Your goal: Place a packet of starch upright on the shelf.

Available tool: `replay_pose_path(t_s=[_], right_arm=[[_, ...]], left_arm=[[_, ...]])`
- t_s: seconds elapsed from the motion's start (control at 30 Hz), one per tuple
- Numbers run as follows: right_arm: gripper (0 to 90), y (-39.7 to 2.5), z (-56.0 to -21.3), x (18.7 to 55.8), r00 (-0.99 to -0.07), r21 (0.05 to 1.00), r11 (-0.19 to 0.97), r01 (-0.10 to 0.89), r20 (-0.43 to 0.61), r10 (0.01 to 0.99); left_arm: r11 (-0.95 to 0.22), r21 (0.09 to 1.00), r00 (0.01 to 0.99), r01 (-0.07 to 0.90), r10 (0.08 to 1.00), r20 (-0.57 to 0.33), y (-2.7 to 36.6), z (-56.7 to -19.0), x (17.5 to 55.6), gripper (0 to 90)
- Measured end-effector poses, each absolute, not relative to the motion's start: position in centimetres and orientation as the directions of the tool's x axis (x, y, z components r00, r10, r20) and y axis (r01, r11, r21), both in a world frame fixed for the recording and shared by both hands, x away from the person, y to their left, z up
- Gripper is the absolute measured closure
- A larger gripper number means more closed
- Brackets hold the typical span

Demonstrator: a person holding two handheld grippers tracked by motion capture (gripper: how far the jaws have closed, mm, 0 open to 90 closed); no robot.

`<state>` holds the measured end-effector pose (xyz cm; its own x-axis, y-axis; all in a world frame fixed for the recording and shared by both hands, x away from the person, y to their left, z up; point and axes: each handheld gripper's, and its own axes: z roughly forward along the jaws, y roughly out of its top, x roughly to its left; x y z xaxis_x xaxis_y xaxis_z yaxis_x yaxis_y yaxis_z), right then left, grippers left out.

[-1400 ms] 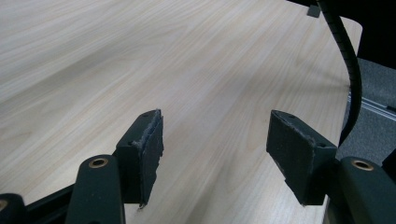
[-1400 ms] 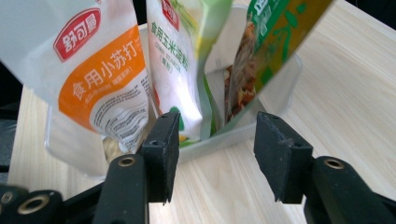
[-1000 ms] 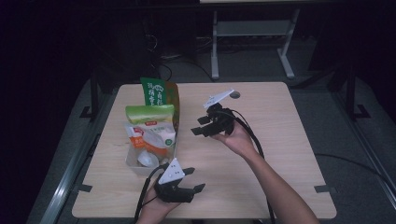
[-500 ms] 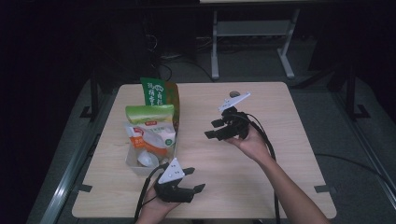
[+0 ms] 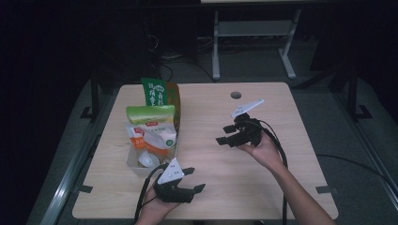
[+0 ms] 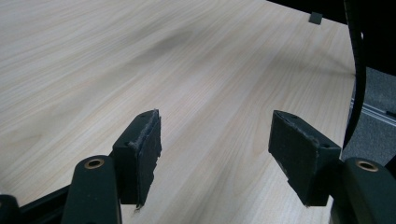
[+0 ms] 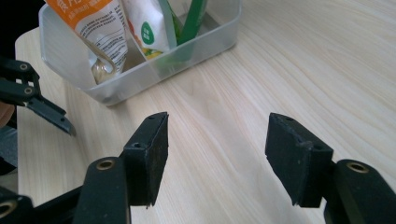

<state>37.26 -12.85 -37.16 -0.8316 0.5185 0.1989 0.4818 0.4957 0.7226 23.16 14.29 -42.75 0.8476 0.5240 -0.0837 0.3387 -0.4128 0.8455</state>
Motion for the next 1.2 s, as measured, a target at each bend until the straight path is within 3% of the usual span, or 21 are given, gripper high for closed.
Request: replay_pose_path(t_s=[1.2], right_arm=[[37.1, -20.7, -40.2, 33.3, -0.753, 0.697, 0.426, 0.577, 0.251, 0.609]], left_arm=[[-0.419, 0.845, 0.852, 0.332, 0.519, -0.077, 14.1, -42.7, 23.5, 33.1]])
